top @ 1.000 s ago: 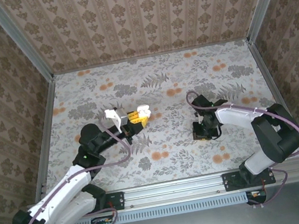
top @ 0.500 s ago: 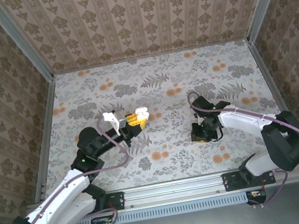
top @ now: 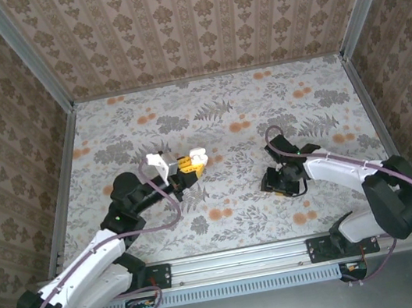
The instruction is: Insert wireless bluetooth earbuds into charging case
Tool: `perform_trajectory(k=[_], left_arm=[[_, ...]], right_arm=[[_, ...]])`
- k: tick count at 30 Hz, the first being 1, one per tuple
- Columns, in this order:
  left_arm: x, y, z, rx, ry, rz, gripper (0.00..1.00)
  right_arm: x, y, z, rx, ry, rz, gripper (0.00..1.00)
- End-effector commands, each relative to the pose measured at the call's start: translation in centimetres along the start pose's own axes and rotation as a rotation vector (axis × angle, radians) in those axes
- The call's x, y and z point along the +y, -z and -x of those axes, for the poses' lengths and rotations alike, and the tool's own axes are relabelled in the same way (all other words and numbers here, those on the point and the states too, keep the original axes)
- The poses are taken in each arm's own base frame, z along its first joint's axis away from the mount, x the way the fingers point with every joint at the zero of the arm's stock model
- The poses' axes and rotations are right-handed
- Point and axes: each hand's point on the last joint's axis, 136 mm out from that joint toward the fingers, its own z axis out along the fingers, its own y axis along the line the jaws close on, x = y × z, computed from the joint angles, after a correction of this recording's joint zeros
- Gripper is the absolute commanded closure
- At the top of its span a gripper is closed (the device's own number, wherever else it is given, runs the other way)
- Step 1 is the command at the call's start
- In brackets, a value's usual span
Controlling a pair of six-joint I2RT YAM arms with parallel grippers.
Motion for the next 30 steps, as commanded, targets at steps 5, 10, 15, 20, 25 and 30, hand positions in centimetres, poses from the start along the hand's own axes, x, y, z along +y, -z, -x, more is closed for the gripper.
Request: perform_trajectory(k=[5,10,15,20,25,30], left_arm=[[-0.3,-0.1,0.6,-0.006,-0.047,-0.015,1.0],[-0.2,-0.1,0.5,-0.002,-0.052,-0.01,1.0],[-0.1,-0.1,0.6,-0.001,-0.059,-0.006,1.0],[-0.1,-0.2,0.6,0.002,-0.058,-0.008,1.0],[-0.1,-0.3,0.6,0.002,-0.056,-0.011,1.0],[-0.2,-0.2,0.4,0.004,-0.054,-0.011,1.0]], right_arm=[[0.3,-1.0,1.1,-0.005,-0.027,-0.024,0.57],[0.2,-1.4,1.3,0.002,-0.018,-0.042,0.57],[0.2,-1.9,1.5,0.012,-0.007,-0.06,0.59],[0.4,-1.9,1.9,0.014,0.013,-0.077,0.61],[1.0,-2.0,2.7,0.01,0.054,-0.084,0.62],[1.2,-2.1,2.6,0.038,0.083,-0.117,0.62]])
